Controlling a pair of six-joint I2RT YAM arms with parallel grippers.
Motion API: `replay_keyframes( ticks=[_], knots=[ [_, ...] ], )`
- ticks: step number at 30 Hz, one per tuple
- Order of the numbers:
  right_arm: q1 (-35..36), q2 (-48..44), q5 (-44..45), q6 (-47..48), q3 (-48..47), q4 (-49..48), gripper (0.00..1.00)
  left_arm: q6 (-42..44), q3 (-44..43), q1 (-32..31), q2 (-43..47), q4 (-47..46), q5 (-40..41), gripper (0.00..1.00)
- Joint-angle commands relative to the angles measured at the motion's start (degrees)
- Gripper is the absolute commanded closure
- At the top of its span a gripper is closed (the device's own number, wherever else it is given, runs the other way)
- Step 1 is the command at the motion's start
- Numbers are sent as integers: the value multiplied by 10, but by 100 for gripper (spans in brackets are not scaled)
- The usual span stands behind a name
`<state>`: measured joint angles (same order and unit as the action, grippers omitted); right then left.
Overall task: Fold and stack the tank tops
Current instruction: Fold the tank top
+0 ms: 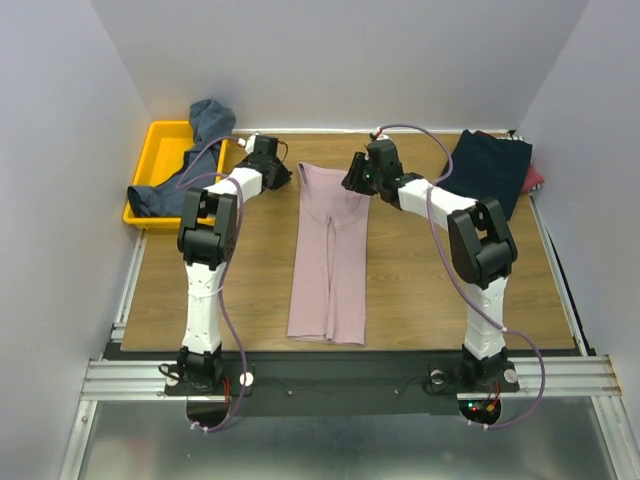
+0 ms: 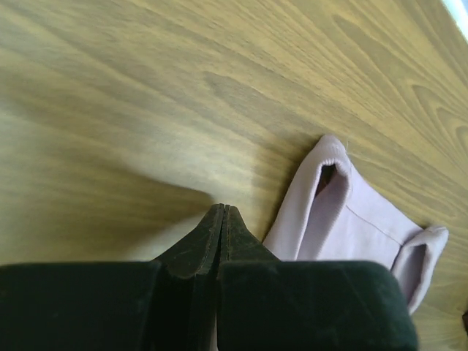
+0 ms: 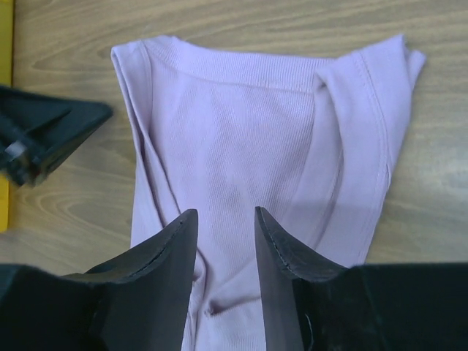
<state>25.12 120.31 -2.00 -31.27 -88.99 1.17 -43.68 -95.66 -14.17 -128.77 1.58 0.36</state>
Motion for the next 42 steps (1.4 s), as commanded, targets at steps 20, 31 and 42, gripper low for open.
replay_keyframes(
  ticks=[20, 31, 42],
  knots=[
    [11, -126, 31, 12, 116, -22, 59, 4, -151, -22, -75, -47, -73, 94],
    [10, -135, 43, 14, 137, -24, 59, 7, -143, -39, -64, -71, -48, 94],
    [11, -138, 47, 14, 147, -24, 59, 4, -169, -48, -116, -62, -48, 94]
  ],
)
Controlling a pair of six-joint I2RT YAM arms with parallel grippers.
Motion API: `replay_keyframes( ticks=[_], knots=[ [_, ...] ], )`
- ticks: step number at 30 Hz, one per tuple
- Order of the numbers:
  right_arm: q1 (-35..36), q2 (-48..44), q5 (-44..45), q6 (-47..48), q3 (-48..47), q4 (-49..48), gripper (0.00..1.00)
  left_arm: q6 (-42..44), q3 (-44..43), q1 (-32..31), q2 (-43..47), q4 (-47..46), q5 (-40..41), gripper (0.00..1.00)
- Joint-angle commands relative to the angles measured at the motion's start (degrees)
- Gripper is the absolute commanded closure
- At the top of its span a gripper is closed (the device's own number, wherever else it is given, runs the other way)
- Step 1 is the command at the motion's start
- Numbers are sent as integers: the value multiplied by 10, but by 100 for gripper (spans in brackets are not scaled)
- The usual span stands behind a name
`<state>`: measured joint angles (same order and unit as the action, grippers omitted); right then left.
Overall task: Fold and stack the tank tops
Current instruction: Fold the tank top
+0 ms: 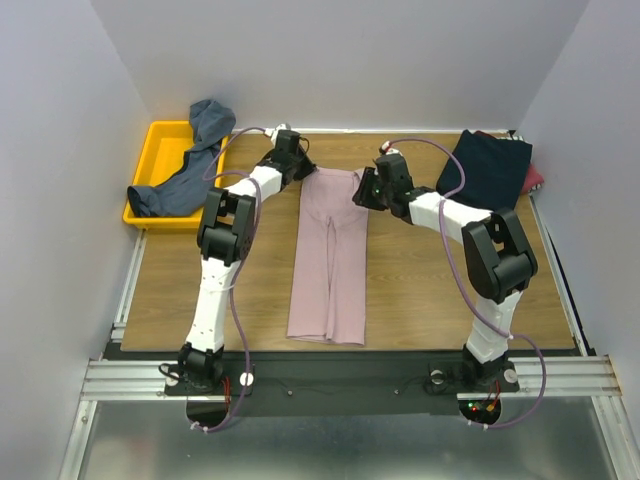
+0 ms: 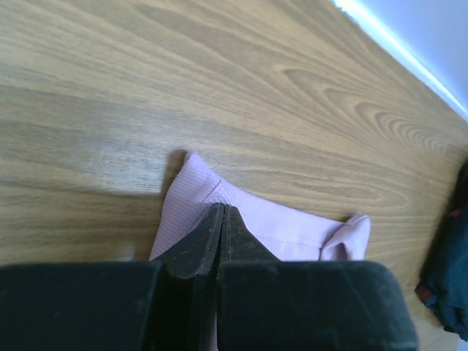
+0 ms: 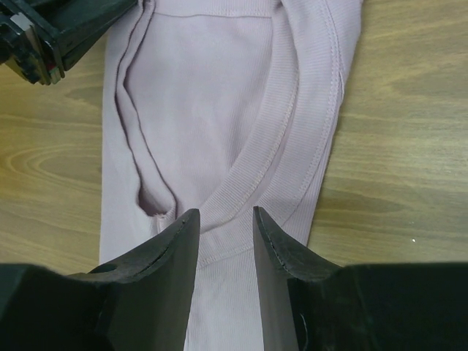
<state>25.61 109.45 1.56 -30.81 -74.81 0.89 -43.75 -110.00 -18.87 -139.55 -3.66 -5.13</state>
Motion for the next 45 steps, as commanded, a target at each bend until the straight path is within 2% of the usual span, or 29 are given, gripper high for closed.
replay_keyframes(
  ticks=[1, 7, 11, 14, 17, 21, 24, 25, 28, 29, 31, 32, 34, 35, 37, 38, 42, 45],
  knots=[
    [5, -28, 12, 10, 7, -22, 59, 3, -29, -2, -15, -8, 6, 94],
    [6, -32, 13, 10, 14, -22, 59, 4, -42, -3, -31, 4, 4, 93],
    [5, -40, 12, 16, 14, -21, 59, 16, -23, -5, -7, -10, -2, 84],
    [5, -49, 11, 19, 10, -21, 59, 30, -1, -5, 55, -55, -15, 72],
    [5, -59, 9, 19, 10, -20, 58, 48, 21, -5, 115, -91, -31, 65],
    [5, -76, 1, 16, 14, -12, 56, 57, 50, -5, 188, -98, -31, 63],
    [5, -101, -2, 14, 40, 8, 56, 43, 129, -7, 264, -97, -11, 62],
    [6, -112, -3, 10, 50, 17, 56, 31, 186, -10, 286, -91, -2, 62],
    [13, -161, -12, 5, 108, 29, 56, 19, 284, -23, 387, -51, 47, 63],
    [22, -191, -13, -2, 146, 38, 55, 9, 353, -35, 443, -27, 84, 63],
    [37, -221, -13, -17, 186, 55, 55, -3, 458, -64, 500, 0, 107, 64],
    [63, -251, -28, -24, 219, 61, 55, -12, 487, -78, 555, 29, 125, 65],
    [95, -277, -22, -45, 253, 86, 55, -20, 561, -122, 604, 95, 144, 66],
    [111, -288, -19, -54, 268, 95, 55, -27, 583, -122, 628, 95, 155, 66],
    [149, -329, -19, -88, 324, 106, 55, -51, 653, -163, 699, 145, 161, 66],
    [156, -342, -33, -102, 346, 108, 55, -60, 674, -173, 744, 169, 156, 66],
    [191, -423, -63, -159, 425, 130, 53, -112, 732, -236, 820, 266, 157, 65],
    [209, -469, -67, -184, 454, 167, 51, -143, 756, -252, 860, 313, 152, 64]
  ],
)
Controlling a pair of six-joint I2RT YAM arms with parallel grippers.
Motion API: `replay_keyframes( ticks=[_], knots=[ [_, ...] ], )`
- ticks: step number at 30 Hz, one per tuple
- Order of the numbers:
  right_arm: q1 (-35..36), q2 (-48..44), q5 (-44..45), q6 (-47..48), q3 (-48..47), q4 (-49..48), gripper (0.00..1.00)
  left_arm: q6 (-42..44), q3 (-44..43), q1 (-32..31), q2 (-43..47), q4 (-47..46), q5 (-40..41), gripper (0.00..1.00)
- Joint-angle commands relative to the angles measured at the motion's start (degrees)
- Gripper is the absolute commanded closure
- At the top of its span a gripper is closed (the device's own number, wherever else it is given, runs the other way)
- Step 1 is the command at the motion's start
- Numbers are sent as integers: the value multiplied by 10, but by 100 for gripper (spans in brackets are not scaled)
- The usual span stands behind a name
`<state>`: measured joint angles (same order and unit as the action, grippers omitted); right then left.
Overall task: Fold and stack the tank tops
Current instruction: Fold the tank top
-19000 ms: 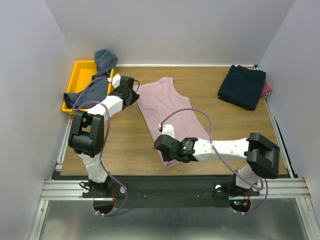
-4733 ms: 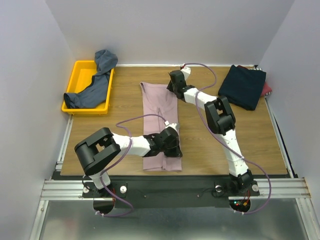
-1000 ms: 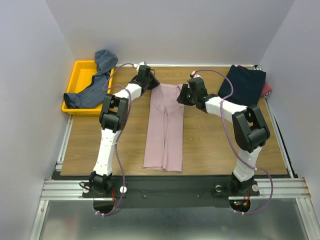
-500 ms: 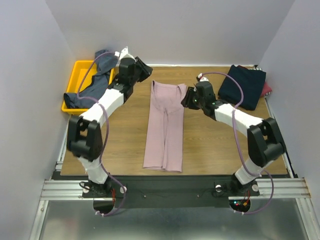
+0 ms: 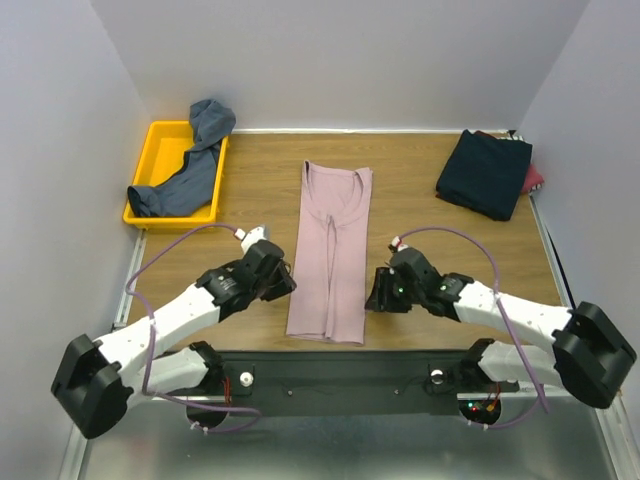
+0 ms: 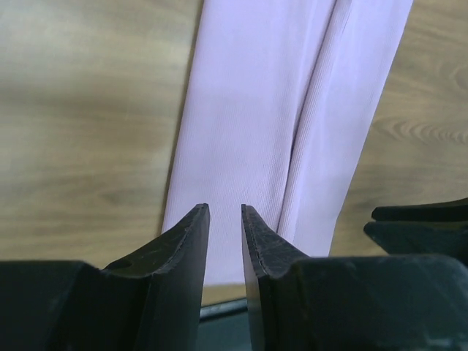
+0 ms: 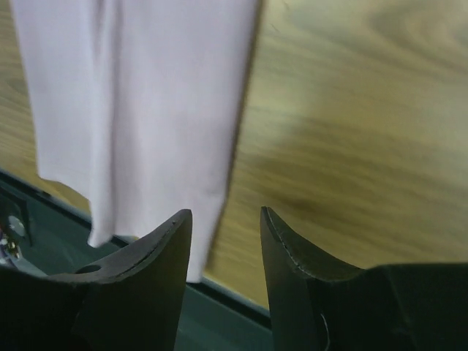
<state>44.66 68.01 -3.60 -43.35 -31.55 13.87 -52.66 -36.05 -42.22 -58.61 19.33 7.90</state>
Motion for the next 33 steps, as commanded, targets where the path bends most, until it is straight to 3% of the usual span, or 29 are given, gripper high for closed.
replay_keyframes(
  ticks=[1, 4, 9, 15, 24, 33],
  knots=[
    [21, -64, -17, -61, 24, 47, 50, -55, 20, -25, 54, 89, 18, 63],
    [27, -80, -28, -73, 36, 63, 41, -55, 29, -32, 47, 109, -2, 61],
    [47, -86, -39, -105, 60, 60, 34, -47, 72, -38, 27, 91, -39, 55],
    [74, -86, -48, -139, 90, 46, 33, -28, 100, -38, 2, 53, -75, 50],
    [143, -40, -52, -190, 109, 5, 34, -15, 114, -39, -24, 33, -110, 50],
    [157, -21, -15, -236, 124, -13, 35, -36, 140, -59, -25, 21, -113, 53]
  ],
)
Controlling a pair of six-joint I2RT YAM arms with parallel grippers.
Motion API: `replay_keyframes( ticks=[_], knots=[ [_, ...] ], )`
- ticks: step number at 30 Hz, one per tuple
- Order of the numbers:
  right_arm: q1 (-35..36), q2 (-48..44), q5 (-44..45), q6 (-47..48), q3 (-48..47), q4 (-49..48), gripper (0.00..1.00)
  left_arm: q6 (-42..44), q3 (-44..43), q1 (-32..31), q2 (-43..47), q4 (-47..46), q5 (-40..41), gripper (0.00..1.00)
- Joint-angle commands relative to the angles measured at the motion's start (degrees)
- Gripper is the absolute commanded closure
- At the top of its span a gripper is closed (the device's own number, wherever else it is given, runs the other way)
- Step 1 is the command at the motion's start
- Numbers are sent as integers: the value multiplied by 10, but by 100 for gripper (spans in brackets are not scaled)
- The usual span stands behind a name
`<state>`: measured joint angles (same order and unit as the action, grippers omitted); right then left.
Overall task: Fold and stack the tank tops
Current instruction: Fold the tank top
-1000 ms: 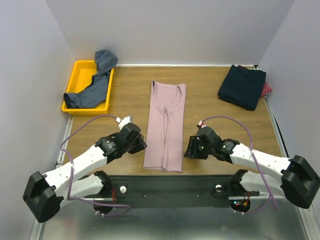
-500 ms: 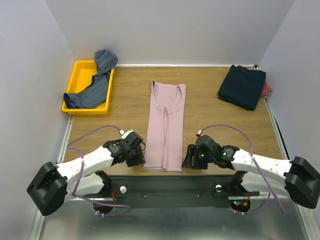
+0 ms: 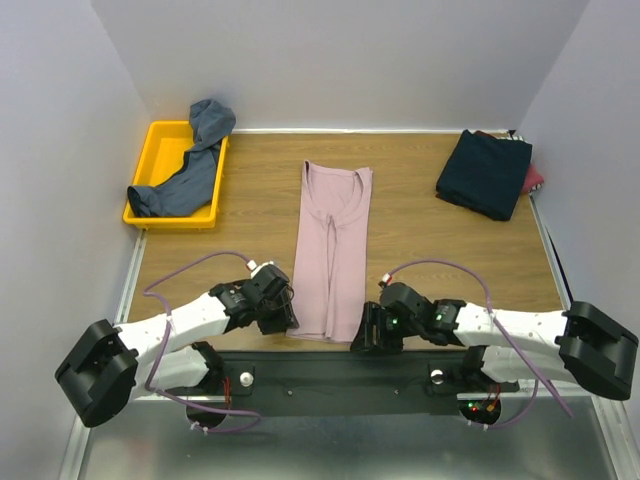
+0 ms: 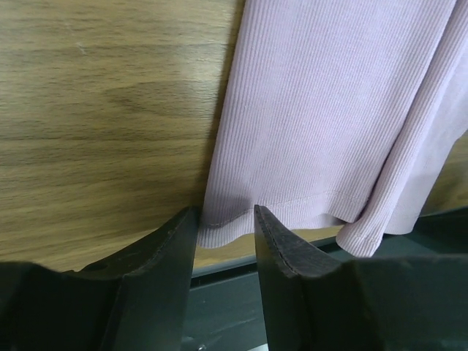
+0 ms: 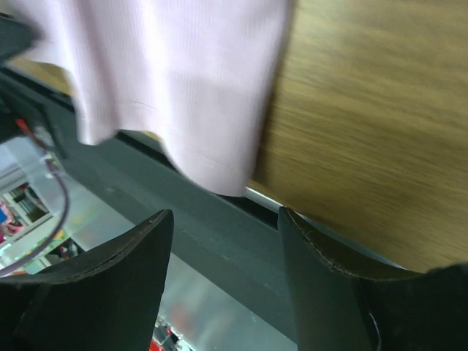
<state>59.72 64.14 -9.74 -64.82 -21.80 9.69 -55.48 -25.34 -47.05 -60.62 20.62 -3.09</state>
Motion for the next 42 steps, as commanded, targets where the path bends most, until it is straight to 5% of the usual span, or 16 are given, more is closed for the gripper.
replay_keyframes(
  ticks=[1, 11, 25, 33, 42],
  knots=[
    [7, 19, 54, -26, 26, 28, 36, -11, 34, -11, -3, 6, -2, 53],
    [7, 13, 119, -68, 30, 3, 39, -23, 40, -23, 17, 10, 7, 59],
    [7, -69, 154, -70, 13, 59, 40, -45, 45, -53, 31, 4, 6, 99],
    [7, -38, 164, -83, 17, 52, 41, -69, 42, -87, 21, -3, 11, 100],
    [14, -43, 135, -83, 48, 49, 55, -94, 51, -108, 43, -4, 8, 100]
  ],
)
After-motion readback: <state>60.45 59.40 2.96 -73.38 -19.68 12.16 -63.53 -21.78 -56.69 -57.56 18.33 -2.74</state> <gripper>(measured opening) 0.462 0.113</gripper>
